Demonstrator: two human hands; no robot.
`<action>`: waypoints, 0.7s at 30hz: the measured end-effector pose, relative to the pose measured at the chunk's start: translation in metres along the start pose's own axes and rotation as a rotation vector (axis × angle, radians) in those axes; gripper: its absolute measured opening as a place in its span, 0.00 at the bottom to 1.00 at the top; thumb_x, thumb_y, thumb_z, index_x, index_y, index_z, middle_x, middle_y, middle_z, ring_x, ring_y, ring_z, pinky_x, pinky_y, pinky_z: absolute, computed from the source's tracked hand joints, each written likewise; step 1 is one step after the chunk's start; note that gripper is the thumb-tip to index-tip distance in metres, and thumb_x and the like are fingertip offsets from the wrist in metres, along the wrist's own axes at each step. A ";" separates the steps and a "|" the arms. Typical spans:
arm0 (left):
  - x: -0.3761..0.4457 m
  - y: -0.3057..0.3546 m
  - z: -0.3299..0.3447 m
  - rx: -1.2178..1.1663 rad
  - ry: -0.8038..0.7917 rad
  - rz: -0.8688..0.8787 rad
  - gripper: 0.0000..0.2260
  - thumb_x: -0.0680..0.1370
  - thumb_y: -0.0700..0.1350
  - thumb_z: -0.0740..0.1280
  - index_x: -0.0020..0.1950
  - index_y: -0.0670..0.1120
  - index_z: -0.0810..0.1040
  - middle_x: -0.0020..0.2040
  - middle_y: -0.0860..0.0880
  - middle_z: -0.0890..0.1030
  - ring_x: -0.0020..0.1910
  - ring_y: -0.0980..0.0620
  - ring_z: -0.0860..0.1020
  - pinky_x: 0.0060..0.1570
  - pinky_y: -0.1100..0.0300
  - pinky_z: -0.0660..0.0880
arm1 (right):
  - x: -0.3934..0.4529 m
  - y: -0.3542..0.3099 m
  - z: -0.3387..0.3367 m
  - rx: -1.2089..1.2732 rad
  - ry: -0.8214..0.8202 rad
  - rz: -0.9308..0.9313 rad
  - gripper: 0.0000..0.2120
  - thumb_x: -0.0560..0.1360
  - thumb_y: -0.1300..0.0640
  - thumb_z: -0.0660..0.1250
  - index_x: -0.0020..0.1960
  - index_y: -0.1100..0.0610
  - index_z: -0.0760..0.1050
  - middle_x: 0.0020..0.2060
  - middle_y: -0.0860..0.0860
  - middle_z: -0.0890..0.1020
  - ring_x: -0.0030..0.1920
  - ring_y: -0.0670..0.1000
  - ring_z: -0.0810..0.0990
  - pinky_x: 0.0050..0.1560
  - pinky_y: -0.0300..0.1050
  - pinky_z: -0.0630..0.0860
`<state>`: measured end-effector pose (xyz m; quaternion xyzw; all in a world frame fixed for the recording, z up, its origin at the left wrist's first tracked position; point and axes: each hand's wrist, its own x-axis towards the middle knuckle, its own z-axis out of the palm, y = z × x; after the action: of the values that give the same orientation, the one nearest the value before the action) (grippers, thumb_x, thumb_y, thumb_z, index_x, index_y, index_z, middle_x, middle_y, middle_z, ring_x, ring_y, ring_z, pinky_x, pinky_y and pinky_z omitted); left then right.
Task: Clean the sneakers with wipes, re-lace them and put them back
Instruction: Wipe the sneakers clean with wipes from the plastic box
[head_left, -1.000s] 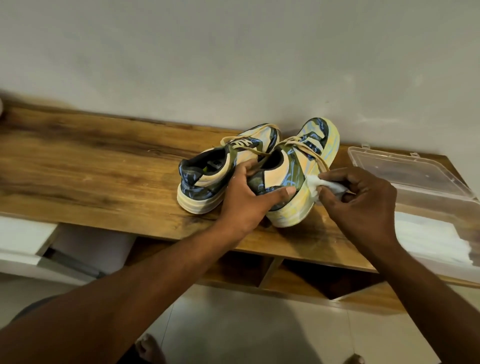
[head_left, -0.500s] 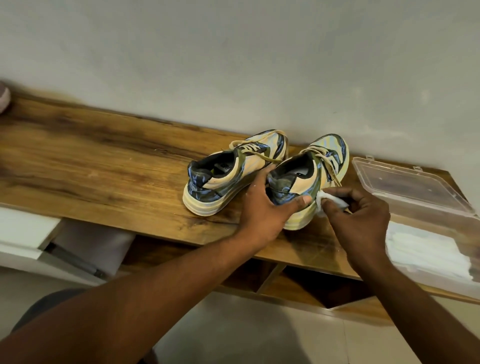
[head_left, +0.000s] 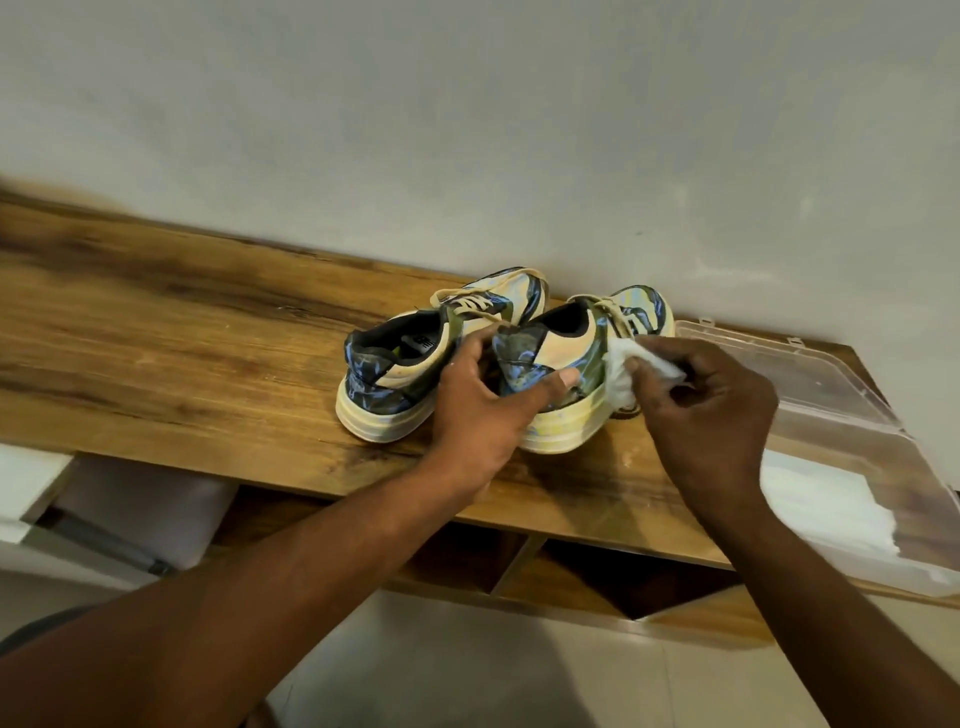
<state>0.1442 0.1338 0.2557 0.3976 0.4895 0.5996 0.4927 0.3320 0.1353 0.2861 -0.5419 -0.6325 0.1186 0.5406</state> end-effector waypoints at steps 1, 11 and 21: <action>0.000 -0.003 -0.003 0.033 -0.012 0.004 0.32 0.67 0.47 0.85 0.69 0.49 0.77 0.61 0.50 0.86 0.59 0.52 0.85 0.61 0.46 0.82 | -0.003 0.002 0.004 -0.010 -0.029 0.006 0.13 0.74 0.62 0.77 0.55 0.50 0.85 0.47 0.46 0.87 0.46 0.44 0.85 0.45 0.36 0.81; 0.002 -0.010 -0.012 0.015 -0.109 -0.033 0.19 0.78 0.42 0.76 0.68 0.45 0.79 0.62 0.50 0.86 0.62 0.52 0.84 0.63 0.52 0.80 | -0.019 -0.004 0.023 -0.014 -0.108 -0.154 0.12 0.75 0.62 0.78 0.59 0.58 0.86 0.53 0.52 0.85 0.53 0.47 0.84 0.53 0.39 0.81; 0.008 -0.009 -0.015 0.016 -0.104 -0.064 0.18 0.81 0.42 0.73 0.70 0.44 0.78 0.63 0.49 0.85 0.63 0.51 0.83 0.63 0.53 0.79 | -0.007 0.007 0.021 0.009 -0.134 -0.119 0.10 0.74 0.63 0.79 0.54 0.57 0.88 0.49 0.50 0.85 0.51 0.43 0.83 0.52 0.30 0.77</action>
<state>0.1301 0.1392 0.2433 0.4163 0.4807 0.5581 0.5330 0.3178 0.1413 0.2685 -0.4917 -0.6977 0.1250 0.5057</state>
